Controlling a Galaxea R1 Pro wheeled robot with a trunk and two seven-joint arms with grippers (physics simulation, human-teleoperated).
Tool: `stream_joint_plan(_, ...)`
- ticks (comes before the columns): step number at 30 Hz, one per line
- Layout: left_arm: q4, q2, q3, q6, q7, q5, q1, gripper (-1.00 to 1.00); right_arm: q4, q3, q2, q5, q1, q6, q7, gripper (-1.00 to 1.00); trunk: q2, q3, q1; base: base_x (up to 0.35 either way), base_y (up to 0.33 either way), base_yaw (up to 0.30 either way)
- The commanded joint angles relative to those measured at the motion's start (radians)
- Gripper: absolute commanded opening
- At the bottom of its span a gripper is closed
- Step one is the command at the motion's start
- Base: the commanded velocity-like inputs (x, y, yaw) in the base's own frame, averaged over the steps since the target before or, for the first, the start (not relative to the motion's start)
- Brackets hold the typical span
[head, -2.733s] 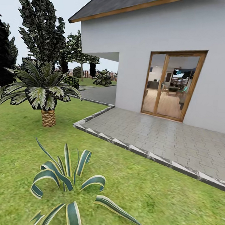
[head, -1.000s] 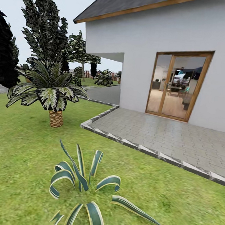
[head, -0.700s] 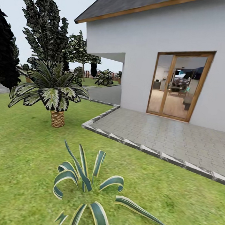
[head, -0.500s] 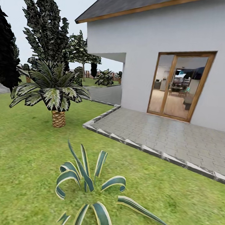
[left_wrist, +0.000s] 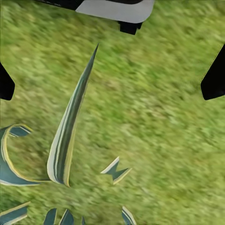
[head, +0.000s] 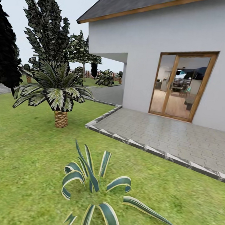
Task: Take the three Easter eggs out of the wicker basket on the lawn in the garden, then place them on the lawn next to a single tree (choose any tree) so that all three eggs are next to the same tree and none are left in the basket.
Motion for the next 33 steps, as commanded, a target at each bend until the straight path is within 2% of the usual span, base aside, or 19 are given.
stream_joint_plan(1, 0.001, 0.0, 0.0, -0.003, 0.0, 0.003, 0.0, 1.0, 0.001, -0.007, 0.0, 0.006, 0.0, -0.002, 0.0, 1.0, -0.001, 0.0, 0.0, 0.0, 0.209, 0.0)
stream_joint_plan(33, 0.001, 0.0, 0.0, -0.003, 0.0, 0.003, 0.0, 1.0, 0.001, -0.007, 0.0, 0.006, 0.0, -0.004, -0.001, 1.0, -0.001, 0.0, 0.0, 0.0, 0.173, 0.0)
